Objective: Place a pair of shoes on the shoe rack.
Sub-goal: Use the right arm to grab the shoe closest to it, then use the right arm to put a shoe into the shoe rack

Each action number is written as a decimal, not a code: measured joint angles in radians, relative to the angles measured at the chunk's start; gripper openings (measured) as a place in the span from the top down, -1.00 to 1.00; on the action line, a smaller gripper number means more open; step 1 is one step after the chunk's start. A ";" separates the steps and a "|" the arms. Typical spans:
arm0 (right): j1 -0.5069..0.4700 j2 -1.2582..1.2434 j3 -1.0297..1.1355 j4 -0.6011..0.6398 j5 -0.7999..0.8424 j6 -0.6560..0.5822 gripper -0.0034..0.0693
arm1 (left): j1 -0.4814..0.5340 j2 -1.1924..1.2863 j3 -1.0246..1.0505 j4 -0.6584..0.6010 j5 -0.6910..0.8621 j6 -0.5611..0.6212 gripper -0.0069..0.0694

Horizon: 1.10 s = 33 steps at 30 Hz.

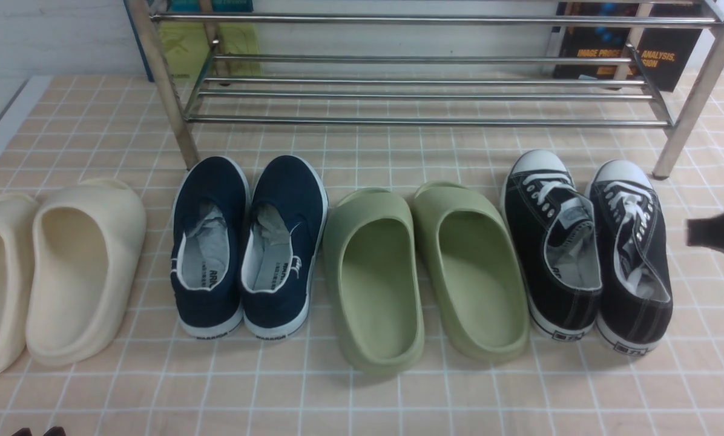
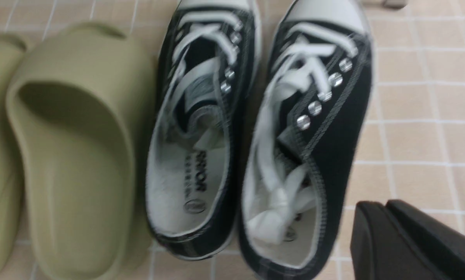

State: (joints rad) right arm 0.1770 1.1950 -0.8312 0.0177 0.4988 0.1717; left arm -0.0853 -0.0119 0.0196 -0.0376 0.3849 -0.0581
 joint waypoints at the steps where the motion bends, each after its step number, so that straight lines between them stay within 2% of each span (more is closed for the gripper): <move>1: 0.045 0.066 -0.064 0.001 0.036 -0.008 0.51 | 0.000 0.000 0.000 0.000 0.000 0.000 0.19; 5: 0.162 0.234 -0.200 0.001 0.071 -0.025 -0.04 | 0.000 0.000 0.000 0.000 0.000 0.000 0.19; 9: 0.212 0.358 -0.254 -0.001 0.058 -0.028 -0.36 | 0.000 0.000 0.000 0.000 0.000 -0.001 0.19; 11: 0.218 0.420 -0.257 -0.002 0.039 -0.028 -0.40 | 0.000 0.000 0.000 0.000 0.000 -0.001 0.19; 13: 0.219 0.475 -0.257 -0.004 0.033 -0.029 -0.35 | 0.000 0.000 0.000 0.001 0.000 -0.001 0.19; 17: 0.219 0.555 -0.257 -0.005 0.030 -0.029 -0.03 | 0.000 0.000 0.000 0.002 0.000 -0.001 0.19; 21: 0.225 0.572 -0.265 0.006 0.047 -0.029 0.72 | 0.000 0.000 0.000 0.002 0.000 -0.001 0.19; 23: 0.225 0.562 -0.272 0.003 0.079 -0.029 0.88 | 0.000 0.000 0.000 0.002 0.000 -0.001 0.19; 28: 0.225 0.486 -0.334 -0.040 0.195 -0.029 0.91 | 0.000 0.000 0.000 0.003 0.000 -0.001 0.19; 33: 0.223 0.462 -0.464 -0.120 0.179 -0.029 0.91 | 0.000 0.000 0.000 0.003 0.000 -0.001 0.19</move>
State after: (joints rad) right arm 0.3997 1.6574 -1.2955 -0.1020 0.6780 0.1427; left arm -0.0853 -0.0119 0.0196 -0.0350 0.3849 -0.0589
